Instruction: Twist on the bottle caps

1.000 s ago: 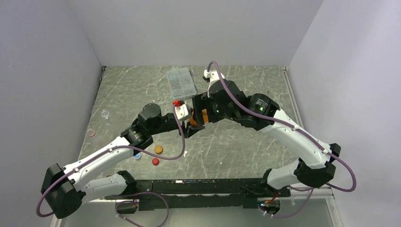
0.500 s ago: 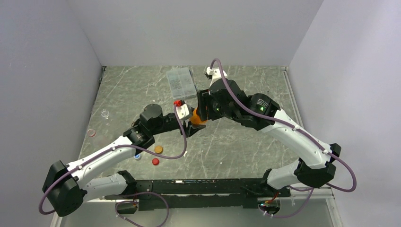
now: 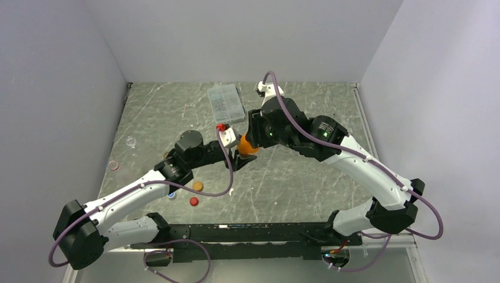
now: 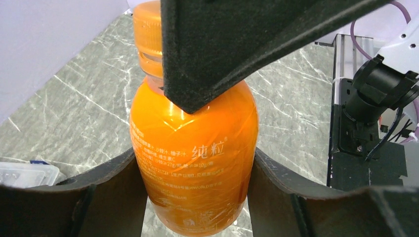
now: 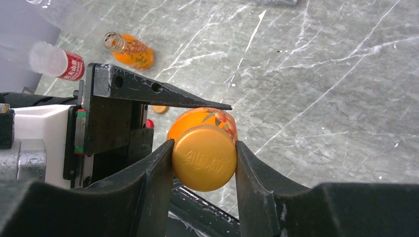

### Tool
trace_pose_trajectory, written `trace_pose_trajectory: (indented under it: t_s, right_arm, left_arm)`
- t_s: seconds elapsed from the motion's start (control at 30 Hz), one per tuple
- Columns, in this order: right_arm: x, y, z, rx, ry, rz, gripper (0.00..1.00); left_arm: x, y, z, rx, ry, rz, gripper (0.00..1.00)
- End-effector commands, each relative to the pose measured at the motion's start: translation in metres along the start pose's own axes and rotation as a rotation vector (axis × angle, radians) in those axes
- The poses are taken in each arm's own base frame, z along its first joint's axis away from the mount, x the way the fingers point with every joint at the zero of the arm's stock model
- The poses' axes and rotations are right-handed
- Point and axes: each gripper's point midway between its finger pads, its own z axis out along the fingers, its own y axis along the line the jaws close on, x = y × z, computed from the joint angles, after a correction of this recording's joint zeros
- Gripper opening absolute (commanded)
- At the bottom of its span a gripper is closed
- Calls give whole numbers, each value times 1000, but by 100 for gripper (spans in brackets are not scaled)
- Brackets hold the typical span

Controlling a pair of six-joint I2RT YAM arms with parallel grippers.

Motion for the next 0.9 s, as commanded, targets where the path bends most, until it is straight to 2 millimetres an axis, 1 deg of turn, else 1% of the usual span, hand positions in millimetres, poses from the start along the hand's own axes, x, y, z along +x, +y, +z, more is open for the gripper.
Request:
trace_pose_trajectory:
  t_s: [0.0,0.07,0.1,0.13,0.2,0.37,0.5,0.6,0.73,0.87]
  right_arm:
    - [-11,-18,8,48,-36,24,12]
    - [-14,-29,11,63,-46,35,11]
    - [-15,-36,13,74,-48,43,10]
    - [-18,-42,15,83,-54,54,10]
    - [-22,-54,22,104,-71,62,10]
    - [-27,-90,45,221,-106,43,10]
    - [-29,-130,66,351,-128,37,10]
    - [-31,-157,86,403,-142,48,10]
    - [-30,-179,112,436,-156,32,11]
    - [-23,-199,139,455,-146,31,12]
  left_arm:
    - [-21,13,0,-94,-61,-96,62]
    - [-21,17,-2,-122,-57,-116,73]
    - [-22,19,-3,-135,-57,-123,98]
    - [-21,20,-4,-146,-49,-131,99]
    - [-21,26,-6,-187,-31,-152,99]
    - [-16,46,-17,-320,56,-195,100]
    - [-11,62,-34,-452,121,-227,99]
    - [-9,76,-49,-572,173,-260,99]
    - [-7,87,-71,-691,242,-305,99]
    - [-6,94,-89,-737,276,-345,99]
